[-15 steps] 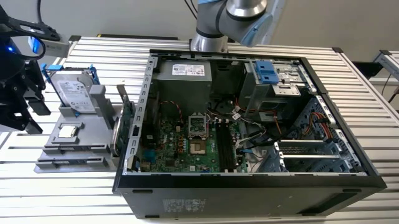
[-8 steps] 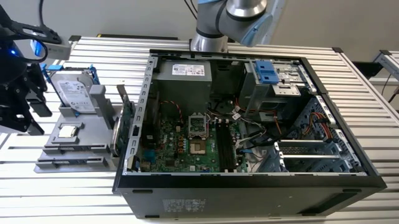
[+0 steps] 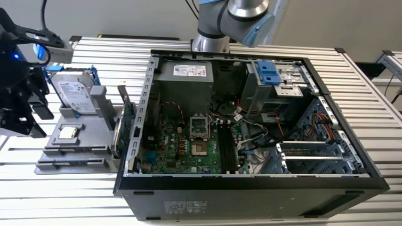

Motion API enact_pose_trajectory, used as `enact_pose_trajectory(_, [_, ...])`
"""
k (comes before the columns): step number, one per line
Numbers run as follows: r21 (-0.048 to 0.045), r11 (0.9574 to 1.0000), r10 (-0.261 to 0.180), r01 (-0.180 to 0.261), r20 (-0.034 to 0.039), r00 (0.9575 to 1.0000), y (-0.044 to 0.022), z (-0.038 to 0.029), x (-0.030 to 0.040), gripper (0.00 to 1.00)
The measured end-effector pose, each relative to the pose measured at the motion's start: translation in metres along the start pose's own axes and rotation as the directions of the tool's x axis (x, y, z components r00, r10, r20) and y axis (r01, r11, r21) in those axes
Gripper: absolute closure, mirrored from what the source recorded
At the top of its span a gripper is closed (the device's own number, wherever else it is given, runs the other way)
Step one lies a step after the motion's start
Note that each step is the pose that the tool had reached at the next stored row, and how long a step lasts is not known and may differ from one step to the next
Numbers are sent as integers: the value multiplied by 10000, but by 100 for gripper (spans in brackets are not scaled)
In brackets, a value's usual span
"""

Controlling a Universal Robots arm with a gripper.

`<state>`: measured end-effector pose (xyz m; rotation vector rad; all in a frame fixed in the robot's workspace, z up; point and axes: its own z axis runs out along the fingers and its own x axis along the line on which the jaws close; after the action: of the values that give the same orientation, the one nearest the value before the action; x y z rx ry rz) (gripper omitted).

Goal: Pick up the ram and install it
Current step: 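Pick up the ram and move it above insertion slot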

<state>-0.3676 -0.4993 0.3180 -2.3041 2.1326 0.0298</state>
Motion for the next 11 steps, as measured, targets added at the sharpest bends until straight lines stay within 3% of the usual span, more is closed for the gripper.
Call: enact_pose_trajectory(11, [-3,10000,0,0,-38,10000,-1,87,-2,0])
